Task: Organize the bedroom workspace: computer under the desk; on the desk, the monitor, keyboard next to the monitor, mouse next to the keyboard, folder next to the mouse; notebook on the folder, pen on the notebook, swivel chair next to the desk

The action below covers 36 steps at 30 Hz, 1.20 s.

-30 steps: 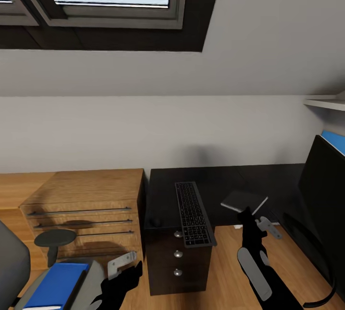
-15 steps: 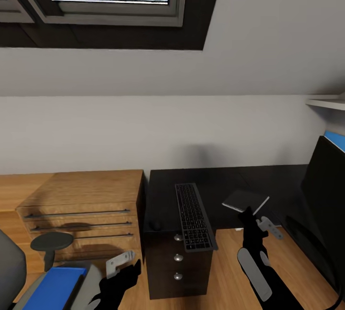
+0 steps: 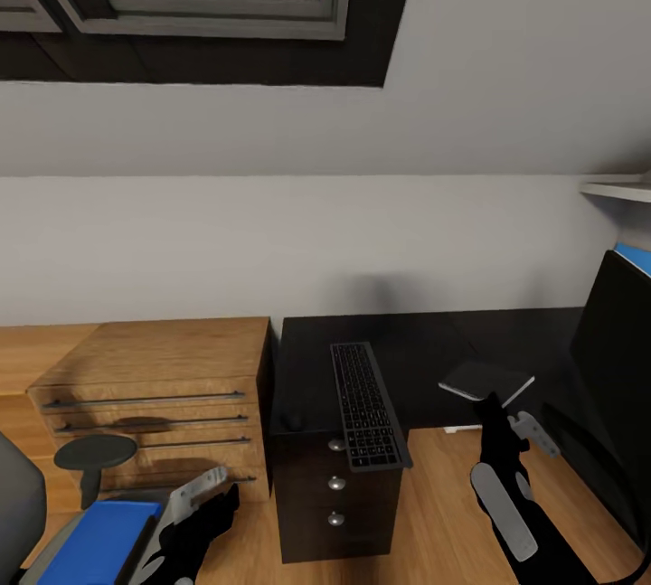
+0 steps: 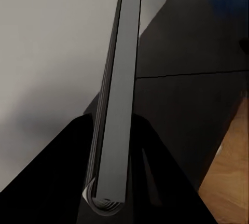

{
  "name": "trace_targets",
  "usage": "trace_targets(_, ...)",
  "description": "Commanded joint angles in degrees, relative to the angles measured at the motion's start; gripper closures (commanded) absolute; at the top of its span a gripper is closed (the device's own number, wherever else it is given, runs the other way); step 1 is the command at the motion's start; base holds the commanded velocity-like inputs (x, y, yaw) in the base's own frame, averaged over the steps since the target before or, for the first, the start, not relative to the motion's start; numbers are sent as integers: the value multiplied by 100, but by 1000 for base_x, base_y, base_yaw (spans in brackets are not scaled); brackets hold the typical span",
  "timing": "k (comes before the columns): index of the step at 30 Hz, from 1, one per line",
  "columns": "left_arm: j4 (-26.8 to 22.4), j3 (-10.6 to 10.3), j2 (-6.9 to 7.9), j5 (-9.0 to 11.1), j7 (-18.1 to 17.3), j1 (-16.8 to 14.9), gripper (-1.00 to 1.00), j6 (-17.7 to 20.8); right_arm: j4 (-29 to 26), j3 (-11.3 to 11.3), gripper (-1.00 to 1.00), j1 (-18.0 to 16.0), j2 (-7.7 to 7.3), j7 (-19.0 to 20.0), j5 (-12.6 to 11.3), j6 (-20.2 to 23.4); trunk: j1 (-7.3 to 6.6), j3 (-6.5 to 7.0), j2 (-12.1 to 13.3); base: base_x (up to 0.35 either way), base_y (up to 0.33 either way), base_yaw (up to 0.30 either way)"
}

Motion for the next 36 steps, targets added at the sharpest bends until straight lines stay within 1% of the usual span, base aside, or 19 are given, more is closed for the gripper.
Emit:
trace_targets(1,-5,32,0,43,38,-1,-100,13,-12,11,100,-4,-22,-26,-99,14,23,-24,-46,0,0,0)
trace_targets(2,8,117,-1,50,38,-1,-100,15,-55,-3,100,-4,-61,-25,-333,94,45,-42,-86,0,0,0)
trace_targets(4,11,142,-5,52,38,-1,-100,16,-105,-5,100,-4,-82,-22,-531,147,89,-78,-166,0,0,0)
trace_targets(5,13,154,-6,53,38,-1,-100,19,-140,-7,100,-4,-110,-10,-755,252,111,-96,-207,0,0,0)
trace_targets(6,13,157,-7,54,38,-1,-100,19,-147,-7,100,-4,-119,3,-832,300,133,-114,-247,0,0,0)
trace_targets(7,13,161,-7,54,38,-1,-100,20,-158,-8,100,-4,-135,44,-983,403,155,-132,-287,0,0,0)
trace_targets(8,14,160,-8,54,36,-1,-100,21,-164,-9,100,-4,-146,124,-1133,500,177,-150,-327,0,0,0)
trace_targets(12,14,164,-8,55,32,-1,-100,21,-173,-33,100,-4,-185,513,-1541,826,265,-222,-487,0,0,0)
trace_targets(13,14,163,-8,55,30,-1,-100,17,-175,-116,100,-4,-229,745,-1757,1057,287,-240,-527,0,0,0)
trace_targets(14,14,162,-8,55,30,-1,-100,16,-175,-158,100,-4,-239,821,-1836,1141,309,-258,-568,0,0,0)
trace_targets(15,14,161,-8,55,30,-1,-100,18,-172,-262,100,-4,-256,963,-1996,1320,331,-276,-608,0,0,0)
trace_targets(16,14,158,-8,55,29,-1,-100,20,-167,-449,100,-4,-271,1147,-2218,1637,353,-294,-648,0,0,0)
trace_targets(18,13,151,-9,55,29,-1,-100,21,-156,-780,100,-4,-279,1310,-2442,2135,397,-330,-728,0,0,0)
trace_targets(21,14,143,-12,55,29,-1,-100,21,-152,-1006,100,-4,-279,1364,-2522,2367,463,-383,-848,0,0,0)
trace_targets(25,13,140,-14,53,29,-1,-100,21,-152,-1094,100,-4,-279,1390,-2551,2448,550,-455,-1009,0,0,0)
trace_targets(30,13,137,-15,51,29,-1,-100,18,-170,-1096,100,-4,-273,1529,-2534,2449,660,-545,-1209,0,0,0)
trace_targets(32,12,140,-12,48,29,-1,-100,16,-154,-1097,100,-4,-267,1898,-2518,2441,704,-581,-1289,0,0,0)
trace_targets(33,12,141,-12,47,29,-1,-100,14,-124,-1103,100,-4,-260,2227,-2519,2438,726,-599,-1330,0,0,0)
trace_targets(36,13,139,-15,46,29,-1,-100,17,-116,-1102,100,-4,-256,2302,-2525,2439,792,-653,-1450,0,0,0)
